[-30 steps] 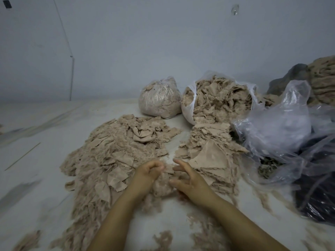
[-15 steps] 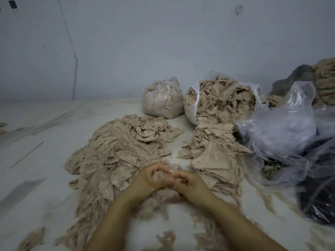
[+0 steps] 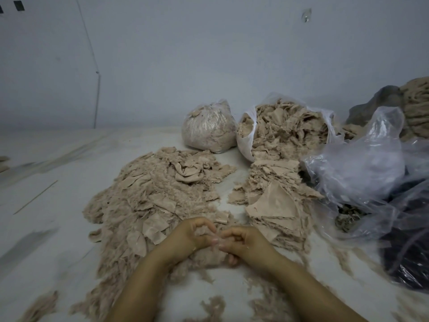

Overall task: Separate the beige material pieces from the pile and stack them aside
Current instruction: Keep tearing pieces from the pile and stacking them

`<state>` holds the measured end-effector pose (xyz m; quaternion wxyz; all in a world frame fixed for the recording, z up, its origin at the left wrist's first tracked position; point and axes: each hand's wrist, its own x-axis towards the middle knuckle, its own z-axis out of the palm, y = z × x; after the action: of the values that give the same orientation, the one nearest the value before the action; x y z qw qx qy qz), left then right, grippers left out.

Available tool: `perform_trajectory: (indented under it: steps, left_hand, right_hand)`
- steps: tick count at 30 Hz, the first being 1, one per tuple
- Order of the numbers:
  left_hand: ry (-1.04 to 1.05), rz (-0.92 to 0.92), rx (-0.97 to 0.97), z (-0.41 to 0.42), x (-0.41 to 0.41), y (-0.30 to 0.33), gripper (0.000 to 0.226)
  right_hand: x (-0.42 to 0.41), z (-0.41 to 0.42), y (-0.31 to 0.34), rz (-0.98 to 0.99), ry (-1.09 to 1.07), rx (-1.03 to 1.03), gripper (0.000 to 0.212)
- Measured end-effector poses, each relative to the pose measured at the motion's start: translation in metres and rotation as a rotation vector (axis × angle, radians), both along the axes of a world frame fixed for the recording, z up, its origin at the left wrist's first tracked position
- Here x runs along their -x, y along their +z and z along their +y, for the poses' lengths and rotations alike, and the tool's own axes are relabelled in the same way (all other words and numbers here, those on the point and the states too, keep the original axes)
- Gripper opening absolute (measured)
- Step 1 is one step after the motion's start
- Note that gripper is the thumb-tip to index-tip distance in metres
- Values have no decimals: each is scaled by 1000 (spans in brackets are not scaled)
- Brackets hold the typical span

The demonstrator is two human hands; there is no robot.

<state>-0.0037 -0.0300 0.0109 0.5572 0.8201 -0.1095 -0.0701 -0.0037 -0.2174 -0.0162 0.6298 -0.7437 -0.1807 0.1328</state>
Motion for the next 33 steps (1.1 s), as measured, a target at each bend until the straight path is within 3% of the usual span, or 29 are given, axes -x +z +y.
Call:
perform_trajectory:
  steps: [2, 5, 8, 10, 12, 14, 16, 17, 19, 21, 23, 26, 28, 30, 32, 33]
  left_hand:
    - [-52, -5, -76, 4, 1, 0, 17]
    - [-119, 24, -147, 11, 0, 1, 17]
    - [33, -5, -197, 24, -4, 3, 24]
    - [174, -67, -115, 27, -6, 3, 20]
    - [201, -123, -29, 18, -4, 4, 16]
    - [107, -194, -15, 1, 0, 4, 21]
    - [17, -277, -28, -12, 4, 0, 31]
    - [-7, -315, -56, -15, 4, -3, 33]
    - [3, -383, -122, -15, 5, -10, 35]
    - [40, -408, -112, -9, 7, -15, 36]
    - [7, -359, -137, -3, 11, -18, 35]
    - [-250, -173, -329, 9, 15, -21, 14]
    - [-340, -57, -394, 14, 17, -18, 12]
    - [-159, -89, -200, 14, 15, -12, 21]
    - [77, -165, 101, 6, 11, -7, 13]
    - [103, -153, 178, 1, 9, -4, 18]
  right_hand:
    - [0, -3, -3, -45, -57, 10, 5]
    - [2, -8, -6, -104, -109, 38, 10]
    - [2, -19, -7, -91, -170, 52, 17]
    - [5, -24, -4, -61, -124, 183, 20]
    - [9, -19, 2, 40, -102, 278, 57]
    - [11, -7, 6, 282, -116, 160, 78]
    - [12, 6, 10, 458, -144, -4, 73]
    - [11, 12, 11, 482, -184, -80, 60]
    - [5, 16, 9, 391, -315, -188, 33]
    - [-1, 15, 7, 270, -482, -259, 23]
    - [-5, 12, 9, 182, -549, -312, 22]
    - [-6, 12, 13, 28, -614, -299, 30]
    - [-8, 12, 17, 7, -616, -294, 33]
    - [-8, 13, 20, -9, -538, -250, 33]
    - [-6, 18, 23, -15, -423, -238, 33]
    - [-5, 21, 25, -9, -370, -254, 31]
